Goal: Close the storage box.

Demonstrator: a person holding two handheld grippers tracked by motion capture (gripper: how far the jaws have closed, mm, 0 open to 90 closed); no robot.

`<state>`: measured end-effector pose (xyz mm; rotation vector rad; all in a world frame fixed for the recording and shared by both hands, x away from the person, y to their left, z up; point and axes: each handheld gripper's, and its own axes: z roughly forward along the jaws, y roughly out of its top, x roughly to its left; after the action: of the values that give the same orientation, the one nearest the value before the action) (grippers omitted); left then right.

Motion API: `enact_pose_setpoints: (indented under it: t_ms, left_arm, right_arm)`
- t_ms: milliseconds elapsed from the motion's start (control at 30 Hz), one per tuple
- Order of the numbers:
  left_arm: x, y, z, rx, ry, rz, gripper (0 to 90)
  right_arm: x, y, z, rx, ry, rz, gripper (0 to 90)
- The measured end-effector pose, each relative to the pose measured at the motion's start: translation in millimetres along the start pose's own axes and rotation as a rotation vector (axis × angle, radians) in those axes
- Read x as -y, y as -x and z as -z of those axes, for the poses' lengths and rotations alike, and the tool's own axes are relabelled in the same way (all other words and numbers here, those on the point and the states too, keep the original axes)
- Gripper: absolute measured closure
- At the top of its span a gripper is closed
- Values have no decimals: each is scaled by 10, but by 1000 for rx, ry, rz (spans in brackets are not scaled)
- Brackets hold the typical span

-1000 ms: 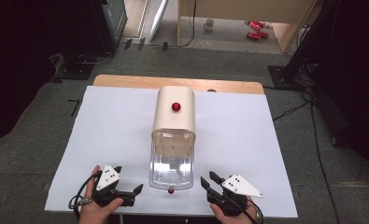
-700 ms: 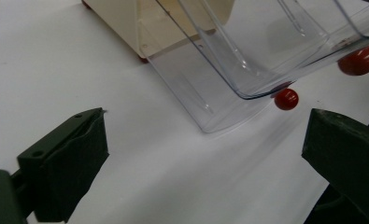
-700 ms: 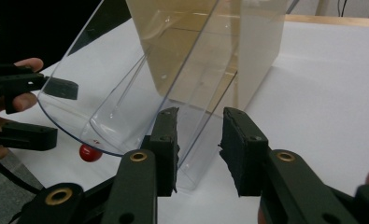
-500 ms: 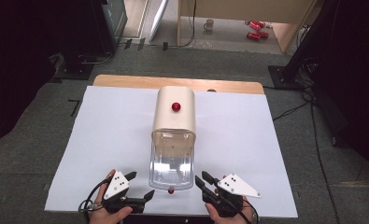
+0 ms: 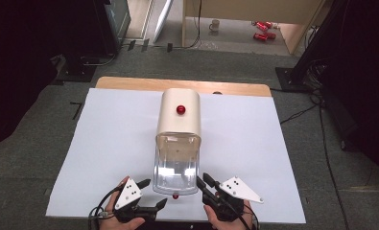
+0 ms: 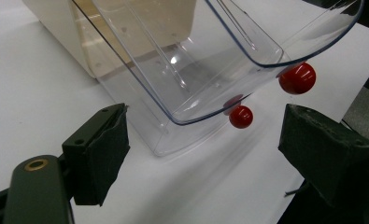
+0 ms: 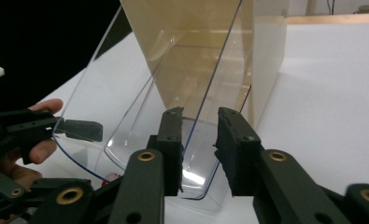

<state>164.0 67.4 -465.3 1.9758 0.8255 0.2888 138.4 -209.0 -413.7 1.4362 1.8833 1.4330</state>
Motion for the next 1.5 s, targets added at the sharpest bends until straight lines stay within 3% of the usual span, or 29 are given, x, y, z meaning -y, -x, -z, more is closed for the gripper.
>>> enact_pose_setpoints:
  t_ms: [33, 167, 267, 500, 667, 833, 1100, 1200, 1300, 1400, 1500]
  left_arm:
    - [-1, 10, -8, -10, 4, 2, 211]
    - [-22, 40, -29, -19, 15, 5, 249]
    - [-49, 41, -47, -17, 17, 7, 319]
    - [-72, 23, -13, 0, 26, 4, 333]
    - [-148, -8, 55, 13, 60, 16, 326]
    - [-255, -45, 126, 19, 92, 1, 325]
    - [-368, -92, 124, 29, 113, 1, 333]
    - [-443, -107, 101, 15, 127, -3, 331]
    - [-509, -165, 85, 26, 153, 22, 328]
    - [-551, -205, 55, 26, 165, 40, 333]
    - [-566, -227, 17, 20, 164, 48, 333]
  right_arm:
    - [24, -13, -35, 1, -9, -5, 747]
    - [35, -66, -63, 20, -12, -16, 813]
    - [21, -118, -86, 62, -3, -35, 844]
    - [-8, -159, -83, 97, 10, -54, 869]
    - [-140, -140, -71, 78, 11, -101, 878]
    - [-282, -97, -57, 51, 17, -124, 900]
    - [-358, -36, -131, 43, 18, -124, 900]
    - [-411, -19, -159, 45, 30, -117, 900]
    - [-481, 0, -195, 36, 37, -104, 863]
    - [-501, 34, -222, 13, 50, -80, 744]
    - [-464, 105, -201, -56, 64, -88, 595]
